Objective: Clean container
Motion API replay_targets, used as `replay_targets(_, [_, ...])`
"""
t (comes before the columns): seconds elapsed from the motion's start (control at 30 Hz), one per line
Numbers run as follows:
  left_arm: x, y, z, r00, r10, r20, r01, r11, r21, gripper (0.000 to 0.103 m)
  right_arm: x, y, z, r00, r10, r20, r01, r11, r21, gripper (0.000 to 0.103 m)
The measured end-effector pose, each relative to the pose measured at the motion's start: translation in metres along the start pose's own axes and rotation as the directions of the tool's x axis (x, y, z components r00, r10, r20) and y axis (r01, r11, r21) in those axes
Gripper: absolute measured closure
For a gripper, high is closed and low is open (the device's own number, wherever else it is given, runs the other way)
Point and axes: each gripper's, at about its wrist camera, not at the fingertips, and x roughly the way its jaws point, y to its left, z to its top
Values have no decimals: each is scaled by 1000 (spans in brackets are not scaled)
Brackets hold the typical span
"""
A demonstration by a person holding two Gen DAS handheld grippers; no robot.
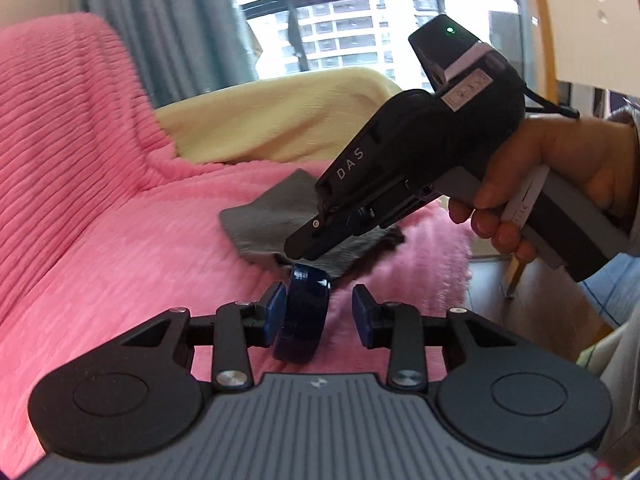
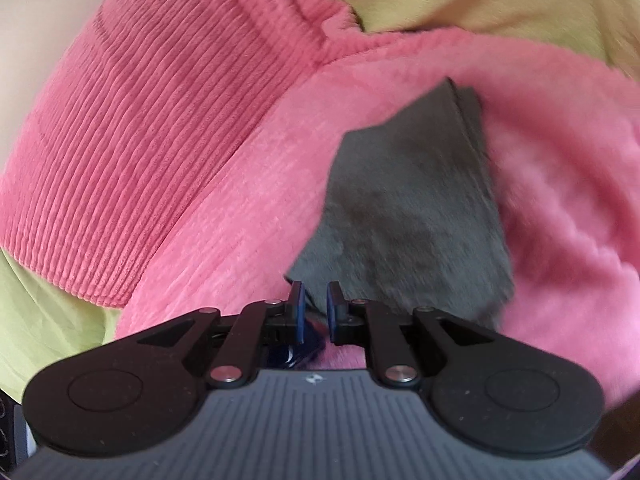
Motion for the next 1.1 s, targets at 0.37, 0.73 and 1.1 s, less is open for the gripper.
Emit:
replay_targets(0.37, [17,5,3,994,65,-85,-73,993,-90,38,-24,-10,-10,996,45,72,-53,993,107,92])
replay_targets(0.73, [52,34,-8,988,-61,-140,6,932,-363,25,-23,-8,-7,997,22,77,-29,995,94,92])
replay_targets(1.1, [37,39,-11,987,120,-111,-145,955,-257,33,-22,0,-5,997,-6,79,4,1000,21,92])
